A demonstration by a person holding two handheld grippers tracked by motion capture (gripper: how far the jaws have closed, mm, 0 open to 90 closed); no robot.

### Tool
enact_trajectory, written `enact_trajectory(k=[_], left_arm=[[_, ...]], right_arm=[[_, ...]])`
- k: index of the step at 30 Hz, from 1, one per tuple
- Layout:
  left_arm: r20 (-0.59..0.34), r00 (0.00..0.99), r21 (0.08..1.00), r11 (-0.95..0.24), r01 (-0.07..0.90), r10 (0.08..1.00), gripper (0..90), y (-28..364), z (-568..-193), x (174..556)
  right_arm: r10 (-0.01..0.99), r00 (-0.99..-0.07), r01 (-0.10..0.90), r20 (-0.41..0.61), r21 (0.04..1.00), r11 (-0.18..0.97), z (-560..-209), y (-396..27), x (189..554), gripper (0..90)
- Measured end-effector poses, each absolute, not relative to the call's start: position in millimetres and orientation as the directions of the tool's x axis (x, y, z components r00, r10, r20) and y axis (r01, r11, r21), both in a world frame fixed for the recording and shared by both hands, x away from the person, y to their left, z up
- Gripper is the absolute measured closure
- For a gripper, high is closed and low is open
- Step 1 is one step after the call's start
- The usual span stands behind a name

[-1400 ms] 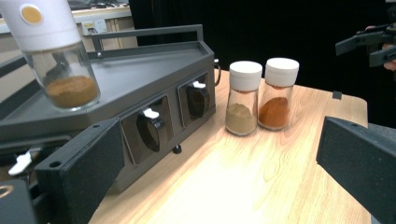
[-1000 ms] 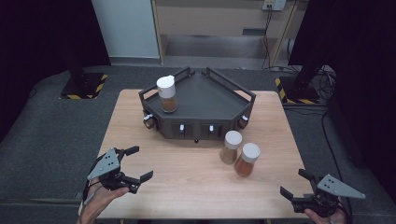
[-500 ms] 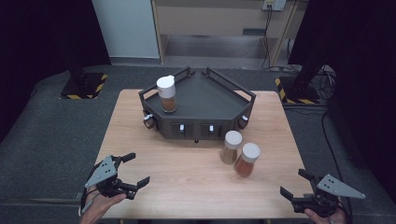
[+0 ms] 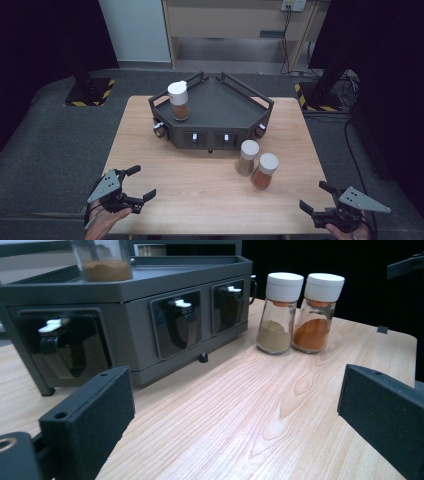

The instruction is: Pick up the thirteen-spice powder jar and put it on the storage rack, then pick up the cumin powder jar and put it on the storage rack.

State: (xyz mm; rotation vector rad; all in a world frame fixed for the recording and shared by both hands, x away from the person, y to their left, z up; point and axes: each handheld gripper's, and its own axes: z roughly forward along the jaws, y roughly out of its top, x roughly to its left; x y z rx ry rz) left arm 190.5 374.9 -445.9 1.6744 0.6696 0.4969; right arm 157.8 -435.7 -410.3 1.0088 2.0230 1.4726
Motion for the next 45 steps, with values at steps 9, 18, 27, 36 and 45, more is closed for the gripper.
enact_trajectory(k=[9,18,27,36,45], left_arm=[[-0.031,0.742,0.98,-0.125,0.154,0.67,0.4,380.4,-449.5,193.4],[-0.008,0.754,0.981,-0.141,0.133,0.657,0.5,381.8,-451.4,197.5],[-0.021,0.765,0.984,-0.123,0.131,0.644,0.6,384.2,-454.7,200.4],[-0.034,0.765,0.985,-0.11,0.136,0.643,0.4,386.2,-457.1,200.7],[-0.037,0.766,0.985,-0.105,0.136,0.642,0.2,386.2,-457.5,200.7]], right_arm=[[0.768,-0.637,0.3,0.066,0.939,0.168,-410.1,-435.2,157.9,1.4],[0.767,-0.639,0.299,0.064,0.939,0.172,-410.1,-435.0,158.2,1.5],[0.768,-0.637,0.301,0.065,0.938,0.17,-410.2,-435.1,157.9,1.4],[0.771,-0.634,0.301,0.062,0.938,0.173,-408.3,-433.3,158.6,1.6],[0.778,-0.621,0.316,0.099,0.94,0.133,-399.6,-435.9,159.4,1.5]])
